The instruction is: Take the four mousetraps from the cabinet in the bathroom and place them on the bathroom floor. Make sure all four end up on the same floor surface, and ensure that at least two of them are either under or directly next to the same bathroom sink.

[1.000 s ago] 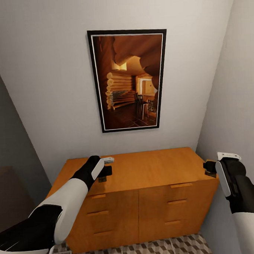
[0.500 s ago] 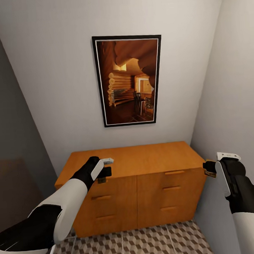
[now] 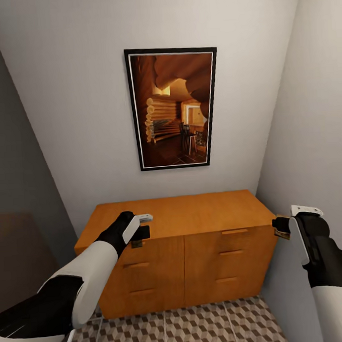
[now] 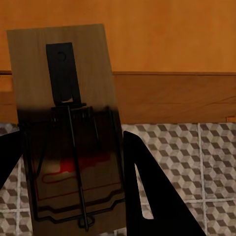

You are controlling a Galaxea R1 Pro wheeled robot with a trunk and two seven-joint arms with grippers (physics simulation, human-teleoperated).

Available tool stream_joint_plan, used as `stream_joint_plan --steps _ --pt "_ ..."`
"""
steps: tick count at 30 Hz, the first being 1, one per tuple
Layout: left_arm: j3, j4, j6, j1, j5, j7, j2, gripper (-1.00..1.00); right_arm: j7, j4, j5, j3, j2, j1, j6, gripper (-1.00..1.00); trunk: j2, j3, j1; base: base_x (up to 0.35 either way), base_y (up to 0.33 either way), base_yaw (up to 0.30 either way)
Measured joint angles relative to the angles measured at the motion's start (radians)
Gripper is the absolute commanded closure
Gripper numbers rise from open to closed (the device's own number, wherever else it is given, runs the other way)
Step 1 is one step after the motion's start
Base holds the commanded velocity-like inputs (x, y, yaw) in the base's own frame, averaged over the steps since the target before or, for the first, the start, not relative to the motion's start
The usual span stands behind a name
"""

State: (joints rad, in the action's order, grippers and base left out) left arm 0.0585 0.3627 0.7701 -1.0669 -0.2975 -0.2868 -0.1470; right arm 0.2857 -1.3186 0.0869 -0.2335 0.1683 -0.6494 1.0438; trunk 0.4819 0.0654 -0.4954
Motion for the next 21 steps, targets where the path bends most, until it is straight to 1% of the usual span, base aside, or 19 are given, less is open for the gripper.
stream_joint_plan --steps 4,7,17,21 --pt "0.000 -0.001 0.001 0.000 0.000 -0.001 0.001 1.00 0.001 0.000 0.000 0.000 -0.018 0.000 0.000 1.00 0.000 0.000 0.000 -0.001 0.000 0.000" --pt "0.000 -0.002 0.000 0.000 0.001 -0.001 0.001 1.00 0.002 0.000 -0.001 0.000 -0.024 0.000 0.000 1.00 0.000 0.000 0.000 -0.108 0.000 0.000" --pt "0.000 -0.010 0.000 0.000 0.002 0.000 0.001 1.00 0.002 -0.001 -0.002 0.000 -0.027 0.000 0.000 1.00 0.000 0.000 -0.001 -0.303 0.000 0.000" --pt "0.000 -0.013 -0.001 0.000 0.003 0.001 0.001 1.00 0.002 -0.001 -0.002 0.001 -0.029 0.000 0.000 1.00 0.000 0.000 0.000 -0.201 0.000 0.000"
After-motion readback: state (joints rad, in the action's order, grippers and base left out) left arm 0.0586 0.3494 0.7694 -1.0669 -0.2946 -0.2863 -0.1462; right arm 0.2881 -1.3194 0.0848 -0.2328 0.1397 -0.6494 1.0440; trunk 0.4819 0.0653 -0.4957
